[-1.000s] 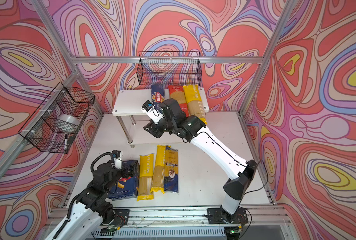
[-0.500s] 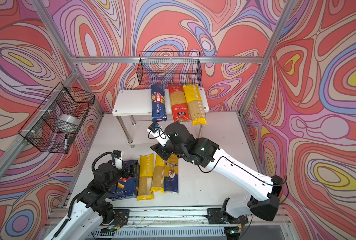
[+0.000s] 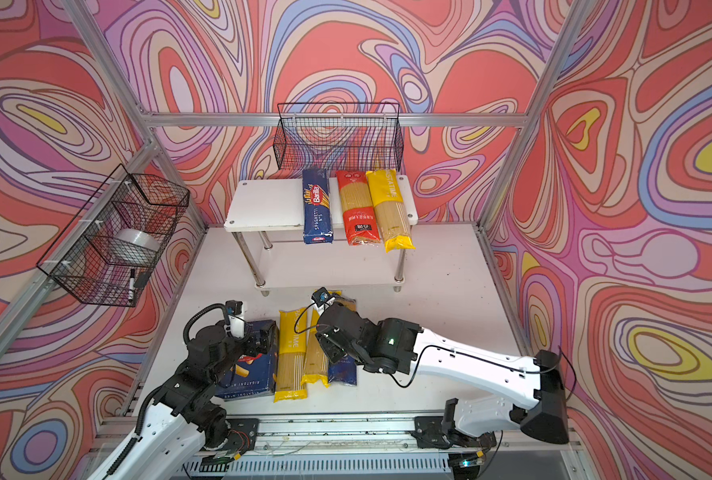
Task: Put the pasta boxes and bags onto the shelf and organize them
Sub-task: 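Move the right gripper down over the yellow-and-blue ankara spaghetti bag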
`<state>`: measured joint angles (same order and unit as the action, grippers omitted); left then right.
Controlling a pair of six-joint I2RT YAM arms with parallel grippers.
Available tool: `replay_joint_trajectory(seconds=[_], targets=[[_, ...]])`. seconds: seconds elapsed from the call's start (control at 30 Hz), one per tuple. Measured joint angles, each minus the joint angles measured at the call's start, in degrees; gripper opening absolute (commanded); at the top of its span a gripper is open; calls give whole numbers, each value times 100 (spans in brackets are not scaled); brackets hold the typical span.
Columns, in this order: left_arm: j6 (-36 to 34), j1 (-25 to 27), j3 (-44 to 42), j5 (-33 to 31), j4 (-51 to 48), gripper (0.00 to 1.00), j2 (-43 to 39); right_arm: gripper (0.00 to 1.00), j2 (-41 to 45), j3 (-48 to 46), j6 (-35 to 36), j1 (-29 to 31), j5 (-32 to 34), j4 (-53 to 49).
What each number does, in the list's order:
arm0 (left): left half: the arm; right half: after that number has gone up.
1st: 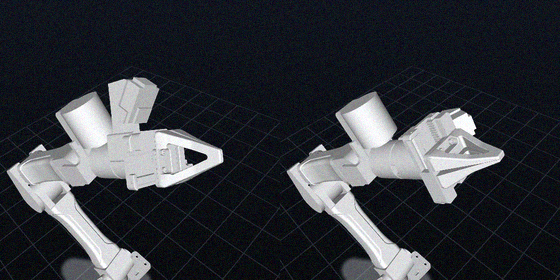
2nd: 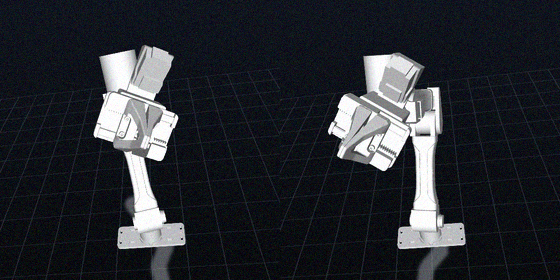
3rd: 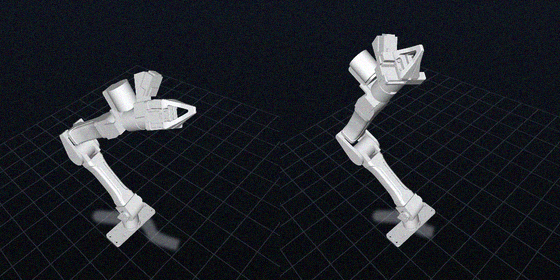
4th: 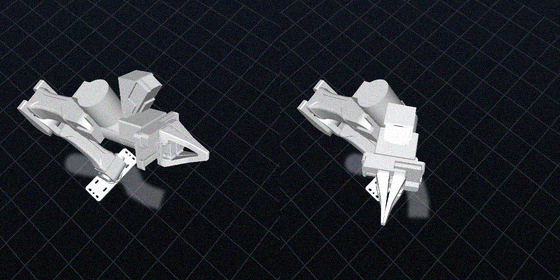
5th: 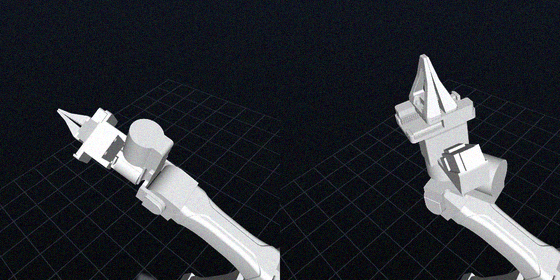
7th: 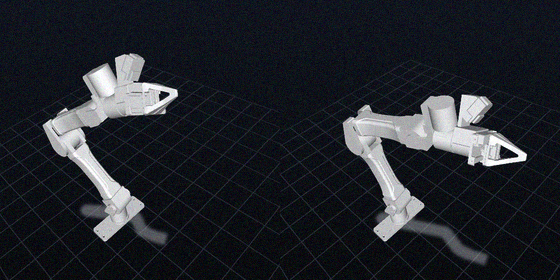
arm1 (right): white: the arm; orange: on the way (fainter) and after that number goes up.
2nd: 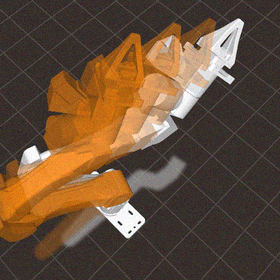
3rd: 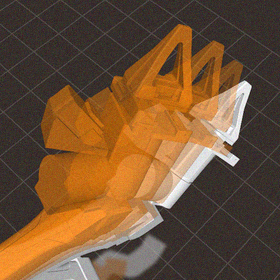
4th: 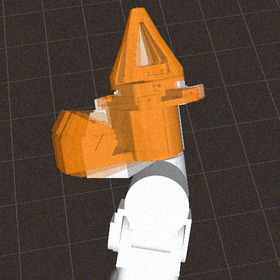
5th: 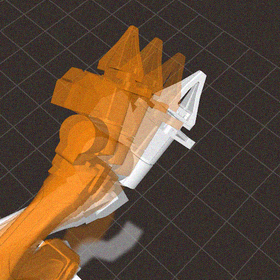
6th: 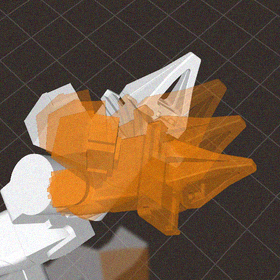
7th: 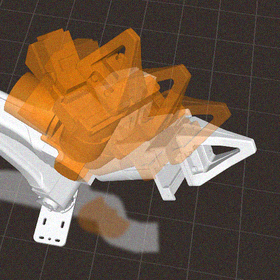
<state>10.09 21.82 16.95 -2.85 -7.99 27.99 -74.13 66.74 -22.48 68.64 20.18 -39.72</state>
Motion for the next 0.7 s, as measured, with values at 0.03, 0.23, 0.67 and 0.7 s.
replay_joint_trajectory(seconds=[0.03,0.23,0.67,0.7], targets=[[-2,0,0,0,0,100,-17,59,15,-179,-179,22,66,33],[0,0,0,0,2,100,-57,68,26,-1104,-1152,50,442,219],[0,0,0,-13,-22,100,-286,98,-472,-1633,-2192,50,490,1049],[0,0,0,-20,-22,100,-306,98,-525,-1635,-2227,50,492,1049]])
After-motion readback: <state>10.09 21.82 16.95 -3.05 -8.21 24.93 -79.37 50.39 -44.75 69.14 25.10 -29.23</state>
